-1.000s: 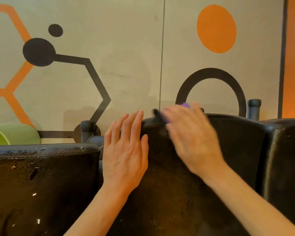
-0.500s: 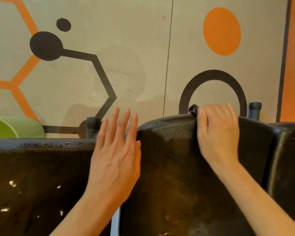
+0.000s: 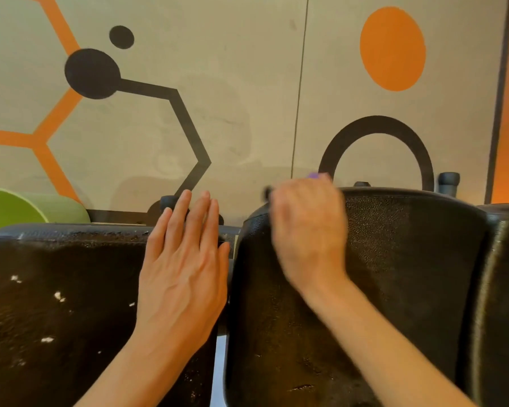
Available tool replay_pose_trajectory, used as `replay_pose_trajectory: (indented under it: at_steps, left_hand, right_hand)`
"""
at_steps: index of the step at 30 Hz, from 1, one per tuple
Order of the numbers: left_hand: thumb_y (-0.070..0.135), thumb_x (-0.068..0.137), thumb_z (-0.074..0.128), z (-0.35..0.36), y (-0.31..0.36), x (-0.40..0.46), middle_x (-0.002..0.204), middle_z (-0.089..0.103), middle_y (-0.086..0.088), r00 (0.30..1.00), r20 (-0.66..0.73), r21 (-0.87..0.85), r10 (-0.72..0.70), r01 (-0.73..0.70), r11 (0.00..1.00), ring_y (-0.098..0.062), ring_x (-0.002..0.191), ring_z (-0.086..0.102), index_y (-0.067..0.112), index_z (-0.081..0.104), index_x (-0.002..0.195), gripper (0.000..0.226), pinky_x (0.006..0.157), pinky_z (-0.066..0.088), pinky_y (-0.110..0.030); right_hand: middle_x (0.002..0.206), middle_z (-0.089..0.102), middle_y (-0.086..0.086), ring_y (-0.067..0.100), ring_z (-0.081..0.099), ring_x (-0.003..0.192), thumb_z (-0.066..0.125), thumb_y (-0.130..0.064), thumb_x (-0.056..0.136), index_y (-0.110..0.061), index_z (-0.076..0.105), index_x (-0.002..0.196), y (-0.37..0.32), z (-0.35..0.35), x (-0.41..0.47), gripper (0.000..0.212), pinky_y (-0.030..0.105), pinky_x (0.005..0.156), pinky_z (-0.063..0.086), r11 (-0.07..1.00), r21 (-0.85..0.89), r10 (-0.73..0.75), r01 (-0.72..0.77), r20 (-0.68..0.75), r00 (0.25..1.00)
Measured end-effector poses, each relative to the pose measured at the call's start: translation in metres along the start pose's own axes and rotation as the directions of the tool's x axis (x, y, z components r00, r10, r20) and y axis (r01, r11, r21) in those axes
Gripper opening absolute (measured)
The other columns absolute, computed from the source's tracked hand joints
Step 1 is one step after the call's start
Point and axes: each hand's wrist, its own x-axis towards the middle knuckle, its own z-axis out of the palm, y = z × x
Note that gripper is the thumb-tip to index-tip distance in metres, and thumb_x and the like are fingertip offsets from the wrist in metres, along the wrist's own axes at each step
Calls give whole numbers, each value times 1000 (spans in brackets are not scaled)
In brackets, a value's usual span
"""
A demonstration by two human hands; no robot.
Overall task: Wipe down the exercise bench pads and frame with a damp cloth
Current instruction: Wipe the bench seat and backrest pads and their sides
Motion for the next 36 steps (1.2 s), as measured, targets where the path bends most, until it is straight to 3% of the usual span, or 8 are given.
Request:
replay_pose_trajectory:
  at_steps: [4,9,14,16,22,26,32,36]
  left_hand:
    - [31,99,30,0,-1,0,151,44,-21,1000,-15,7,15,-15,1000,-35,146,34,-3,47,142,58,118,18,-44]
    - [31,100,29,3,-2,-1,152,44,-20,999,-37,-12,4,-5,1000,-34,146,33,-2,45,144,57,117,20,-45]
    - [30,100,30,5,-2,-1,151,44,-21,999,-48,-4,23,-24,1000,-34,146,35,-3,47,143,56,117,21,-44]
    - [31,100,31,5,-3,-2,152,44,-20,999,-48,-9,22,-22,1000,-33,146,34,-1,47,143,56,117,21,-45]
    - [34,104,29,-3,-11,-8,158,36,-13,995,-34,-120,90,-93,988,-27,152,21,8,39,150,54,122,13,-43]
    - [33,103,33,-12,-30,-21,163,25,-11,990,-12,-85,137,-138,987,-24,155,9,11,32,154,55,126,1,-40]
    - [35,102,32,-21,-55,-47,167,11,-6,986,9,-34,168,-168,985,-24,156,3,13,19,158,62,126,-2,-41]
    - [36,101,33,-19,-65,-61,168,6,-5,980,32,27,198,-199,980,-24,156,2,15,14,159,65,126,-6,-39]
  right_hand:
    - [95,63,-1,19,59,96,45,-20,100,-16,65,94,-1,-4,-2,22,33,110,32,944,85,-328,318,156,932]
    - [102,64,-1,20,56,104,42,-22,102,-14,65,102,40,-18,1,25,41,113,28,969,201,147,-145,5,989]
    - [114,64,6,25,52,122,50,-18,97,-9,67,106,-16,9,-28,21,45,119,21,941,146,-314,304,46,948]
    - [118,63,6,24,51,124,50,-18,98,-8,66,110,-5,9,-23,24,45,119,23,920,210,-352,331,70,933]
    - [109,64,-1,14,55,107,50,-15,99,-11,66,112,-5,-13,-6,21,37,99,43,796,600,64,-81,49,997]
    - [112,65,-4,6,55,110,49,-20,98,-13,65,114,-22,-26,-27,24,27,101,43,694,708,131,-131,55,990]
    - [117,65,-5,5,54,115,49,-23,97,-15,64,119,-65,-18,-77,28,27,100,45,485,832,459,-271,22,888]
    - [117,65,-1,8,54,115,52,-18,96,-9,66,117,-98,0,-88,26,37,98,48,469,835,561,-287,-30,827]
